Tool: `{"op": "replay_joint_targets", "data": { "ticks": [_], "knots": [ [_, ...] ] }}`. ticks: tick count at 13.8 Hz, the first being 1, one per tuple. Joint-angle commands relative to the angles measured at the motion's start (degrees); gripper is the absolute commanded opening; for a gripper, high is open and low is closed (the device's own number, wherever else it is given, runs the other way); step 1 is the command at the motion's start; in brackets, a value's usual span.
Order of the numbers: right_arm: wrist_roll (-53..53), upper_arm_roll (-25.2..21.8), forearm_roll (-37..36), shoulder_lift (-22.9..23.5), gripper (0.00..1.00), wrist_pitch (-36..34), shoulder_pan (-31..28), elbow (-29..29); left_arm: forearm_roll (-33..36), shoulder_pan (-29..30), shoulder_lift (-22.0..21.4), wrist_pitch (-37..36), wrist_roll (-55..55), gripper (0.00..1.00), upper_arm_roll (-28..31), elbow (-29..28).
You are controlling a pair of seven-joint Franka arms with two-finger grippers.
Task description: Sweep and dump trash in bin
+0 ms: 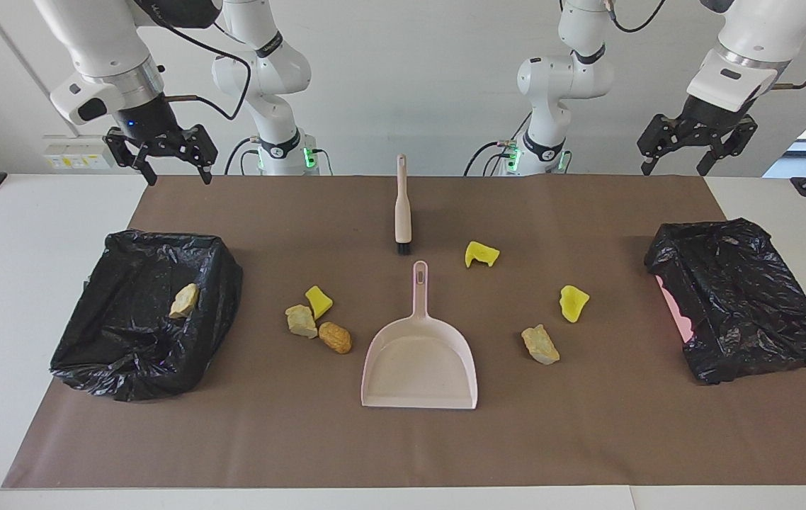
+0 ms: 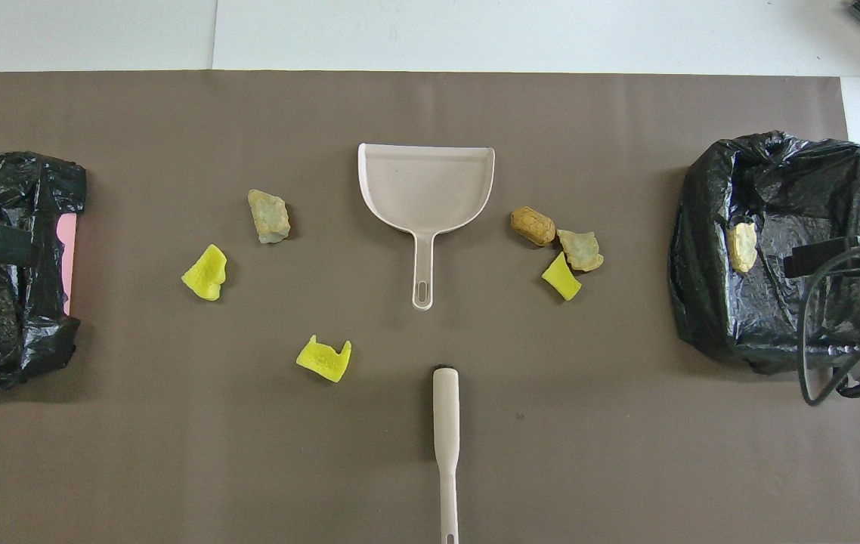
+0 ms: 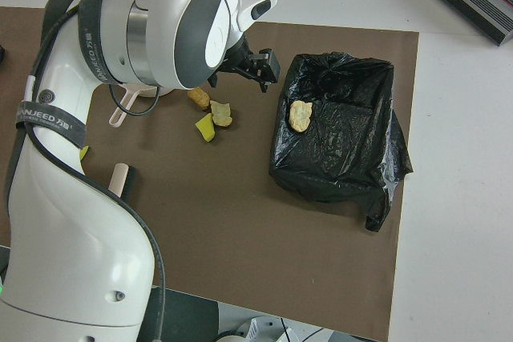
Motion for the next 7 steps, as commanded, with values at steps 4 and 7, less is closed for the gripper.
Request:
{"op": "replay_joint_targets", "data": {
  "ticks": [4, 7],
  "knots": [
    [0.6, 0.2, -0.7, -0.2, 1.0, -0.8, -0.4, 0.1, 0.1, 0.6, -0.1, -0.3, -0.4, 1.0, 0.2, 0.8],
    [0.8, 0.2, -0.8, -0.5, 1.0, -0.5, -0.1, -0.3, 0.1, 0.5, -0.4, -2.1, -0.5, 1.0, 0.2, 0.4]
  ]
}}
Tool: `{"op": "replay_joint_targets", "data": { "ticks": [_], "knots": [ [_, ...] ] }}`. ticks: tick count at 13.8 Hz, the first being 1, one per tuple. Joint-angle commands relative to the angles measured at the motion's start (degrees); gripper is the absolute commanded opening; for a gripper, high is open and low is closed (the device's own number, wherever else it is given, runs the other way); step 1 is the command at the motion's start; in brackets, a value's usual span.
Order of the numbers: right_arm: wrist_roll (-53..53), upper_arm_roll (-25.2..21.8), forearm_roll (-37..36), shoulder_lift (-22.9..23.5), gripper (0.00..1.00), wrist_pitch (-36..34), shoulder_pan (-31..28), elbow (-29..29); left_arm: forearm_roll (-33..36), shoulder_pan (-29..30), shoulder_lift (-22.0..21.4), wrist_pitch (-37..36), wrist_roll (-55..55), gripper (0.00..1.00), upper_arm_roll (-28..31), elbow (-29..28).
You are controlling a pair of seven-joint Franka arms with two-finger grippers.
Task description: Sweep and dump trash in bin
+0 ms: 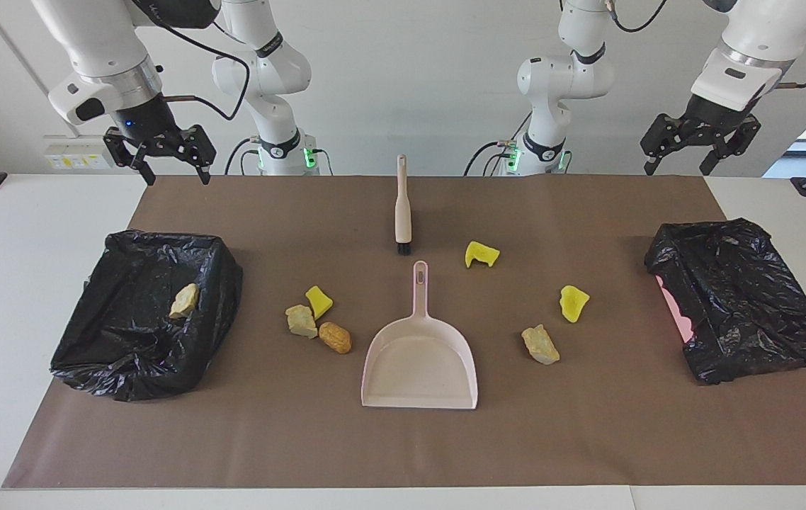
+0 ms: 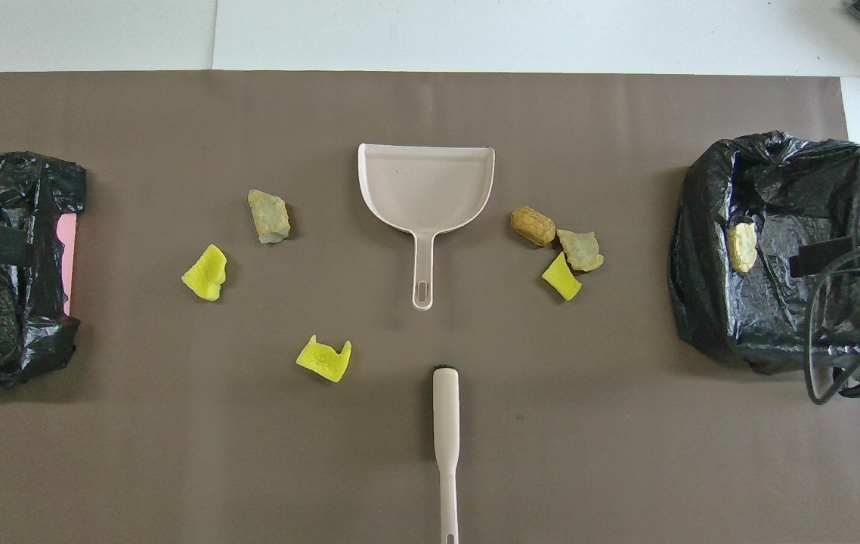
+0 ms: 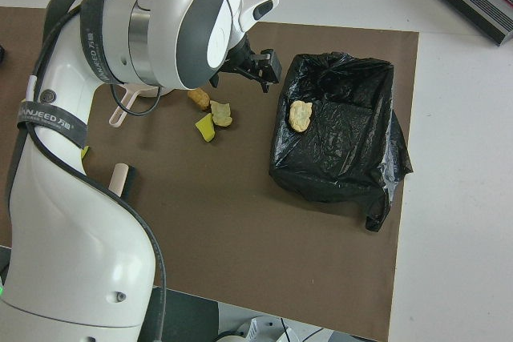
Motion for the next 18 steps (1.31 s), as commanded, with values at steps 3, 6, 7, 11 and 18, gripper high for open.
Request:
{"op": "replay_joint_targets", "data": {
  "ticks": [3, 6, 7, 11, 18],
  "knots": [
    [0.6, 0.2, -0.7, -0.5, 1.0, -0.4, 0.0, -0.4, 0.2, 0.4, -0.8, -3.2, -0.4, 1.0, -0.3, 0.2],
    [0.6, 0.2, -0.7, -0.6, 1.0, -0.4, 0.0, -0.5, 0.2, -0.3, -0.9, -3.2, -0.3, 1.0, -0.4, 0.2],
    [0.6, 0.2, -0.8, -0.6, 1.0, -0.4, 0.0, -0.5, 0.2, -0.3, -0.9, -3.2, -0.3, 1.0, -0.6, 0.2],
    [0.5, 0.2, -0.7, -0.6, 1.0, -0.4, 0.0, -0.6, 0.2, -0.5, -1.2, -3.6, 0.2, 1.0, -0.9, -0.1],
    [0.5, 0.2, -0.8, -1.0, 1.0, -0.4, 0.0, -1.3, 0.1, -1.4, -1.5, -3.7, -0.1, 1.0, -1.8, -0.7]
  ]
}}
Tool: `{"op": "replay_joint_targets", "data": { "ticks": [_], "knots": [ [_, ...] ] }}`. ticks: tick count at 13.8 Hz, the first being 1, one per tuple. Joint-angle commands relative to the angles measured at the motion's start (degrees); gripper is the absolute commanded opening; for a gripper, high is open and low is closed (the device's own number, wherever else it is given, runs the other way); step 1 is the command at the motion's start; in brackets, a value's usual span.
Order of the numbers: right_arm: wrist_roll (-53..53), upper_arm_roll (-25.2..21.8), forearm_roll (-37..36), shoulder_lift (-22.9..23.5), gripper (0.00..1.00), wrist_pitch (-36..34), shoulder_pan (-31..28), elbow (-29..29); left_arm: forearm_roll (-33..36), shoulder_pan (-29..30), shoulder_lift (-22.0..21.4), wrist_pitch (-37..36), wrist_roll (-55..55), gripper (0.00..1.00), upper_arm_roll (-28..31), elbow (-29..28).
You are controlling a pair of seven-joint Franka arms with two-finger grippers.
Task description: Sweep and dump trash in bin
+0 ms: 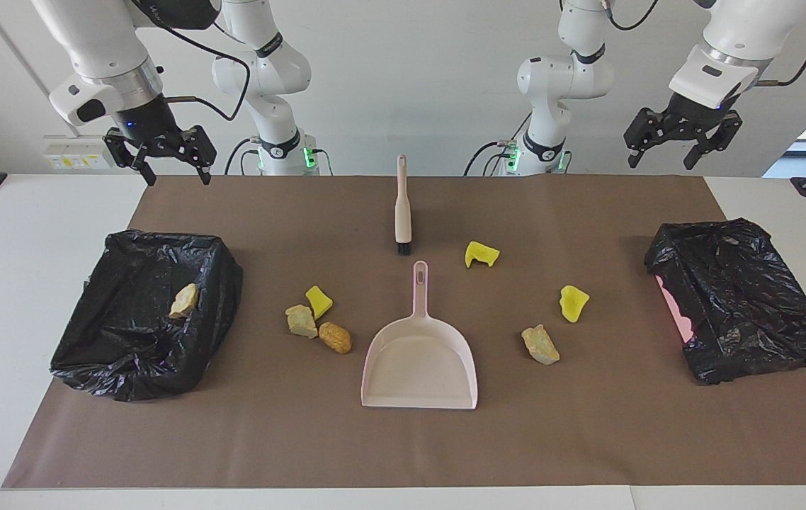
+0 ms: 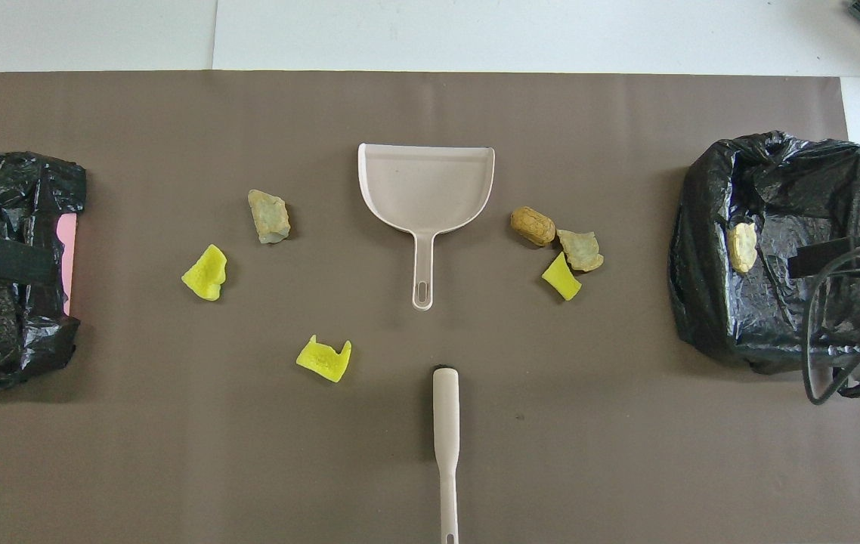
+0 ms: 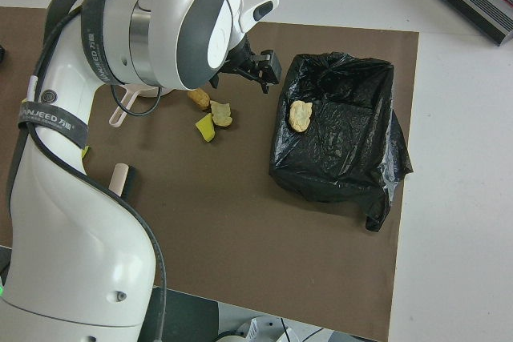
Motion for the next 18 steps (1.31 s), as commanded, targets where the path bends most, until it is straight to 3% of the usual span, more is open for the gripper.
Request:
{"op": "replay_joint_targets", "data": {
  "ticks": [1, 10, 14, 18],
  "knots": [
    [0.5, 0.2, -0.8, -1.0, 1.0, -0.4, 0.0, -1.1, 0.0, -0.6, -1.2, -0.7, -0.4, 1.0, -0.5, -1.0],
    [0.4, 0.2, -0.7, -1.1, 1.0, -0.6, 0.0, -1.3, 0.0, -0.8, -2.2, 0.7, 0.1, 1.0, -1.9, -2.6],
    [0.8, 0.2, -0.8, -1.5, 1.0, -0.5, 0.0, -2.6, 0.0, -4.3, -3.6, 1.6, -0.7, 1.0, -2.0, -4.9],
    [0.9, 0.4, -0.8, -0.6, 1.0, 0.5, 0.7, -3.2, -0.3, -10.6, -7.6, 2.7, -3.0, 1.0, -2.1, -11.7]
  ]
}}
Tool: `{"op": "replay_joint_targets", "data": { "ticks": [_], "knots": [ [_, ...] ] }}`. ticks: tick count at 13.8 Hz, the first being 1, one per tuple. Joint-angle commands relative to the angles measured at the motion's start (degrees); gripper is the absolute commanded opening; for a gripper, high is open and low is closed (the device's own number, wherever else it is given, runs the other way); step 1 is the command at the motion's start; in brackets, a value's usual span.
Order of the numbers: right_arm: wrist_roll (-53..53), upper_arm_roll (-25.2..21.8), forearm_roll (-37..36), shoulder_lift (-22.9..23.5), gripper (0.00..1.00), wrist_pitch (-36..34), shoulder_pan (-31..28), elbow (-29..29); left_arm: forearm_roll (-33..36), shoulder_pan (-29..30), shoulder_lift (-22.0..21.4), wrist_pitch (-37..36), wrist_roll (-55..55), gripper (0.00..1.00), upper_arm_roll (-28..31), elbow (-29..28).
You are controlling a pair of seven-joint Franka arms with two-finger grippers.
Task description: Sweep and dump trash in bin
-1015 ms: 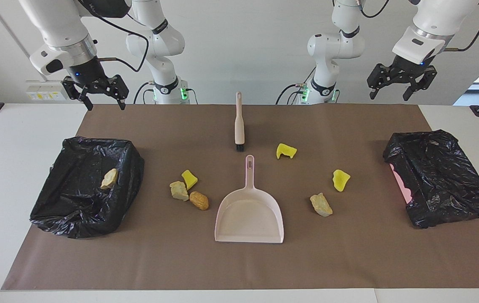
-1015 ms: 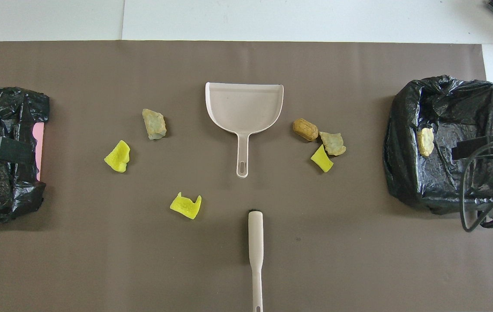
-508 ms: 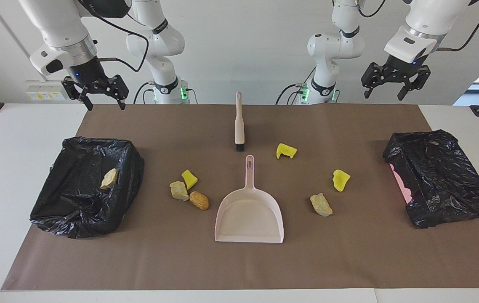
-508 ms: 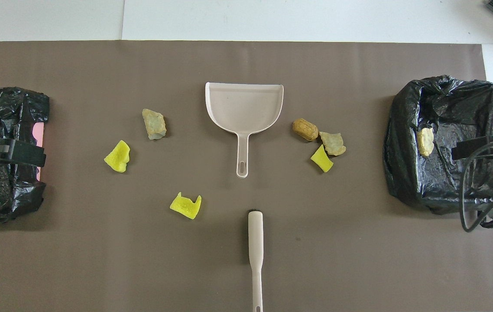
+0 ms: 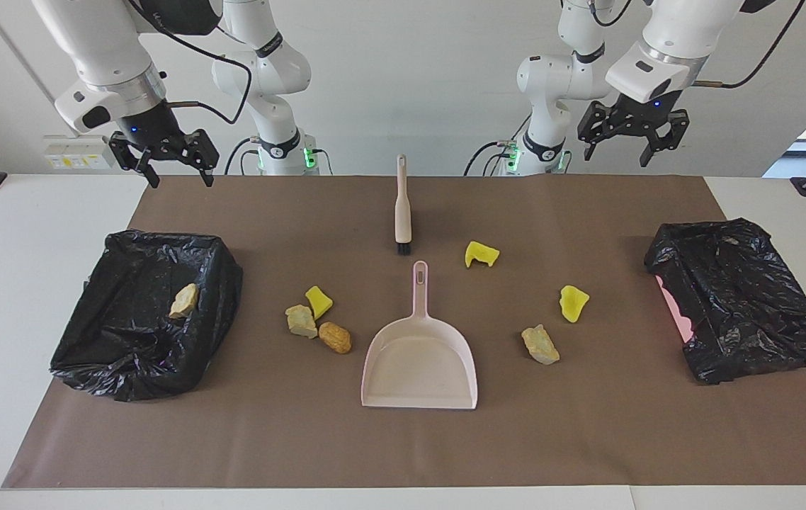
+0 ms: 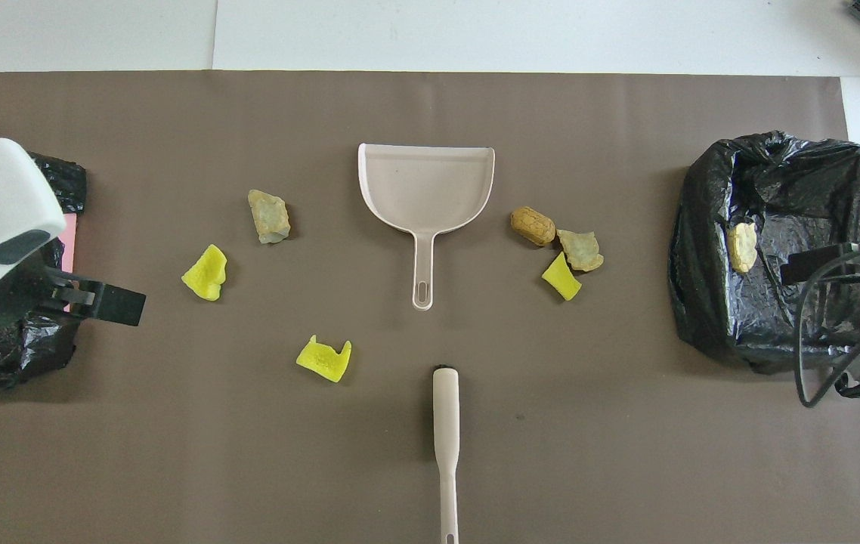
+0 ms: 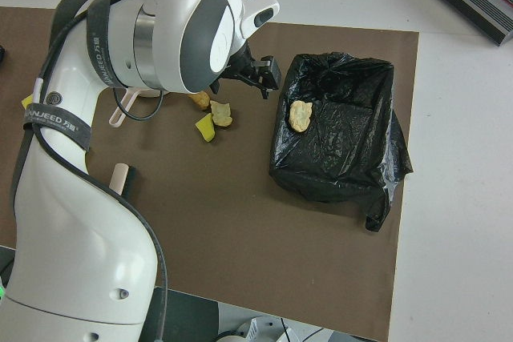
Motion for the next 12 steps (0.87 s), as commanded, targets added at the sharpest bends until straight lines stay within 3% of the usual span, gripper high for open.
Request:
{"op": "replay_joint_targets", "data": {
  "ticks": [1, 6, 9, 12],
  "knots": [
    [0.9, 0.4, -0.8, 0.6, 1.0, 0.6, 0.7, -1.6, -1.0, -5.5, -5.4, 3.3, -3.2, 1.0, 0.6, -8.2],
    [12.2, 1.0, -0.1, 9.4, 1.0, 13.2, 9.7, -0.8, -1.9, -19.5, -6.6, 11.5, -18.9, 1.0, 0.4, -16.8],
    [15.5, 1.0, 0.8, 15.0, 1.0, 16.0, 12.1, 2.0, -2.0, -27.9, -7.1, 18.2, -28.7, 1.0, 0.4, -22.5],
    [16.4, 1.0, 2.2, 17.5, 1.0, 16.7, 14.1, 3.8, -2.0, -34.4, -6.7, 24.0, -35.8, 1.0, 0.4, -28.2]
  ]
}}
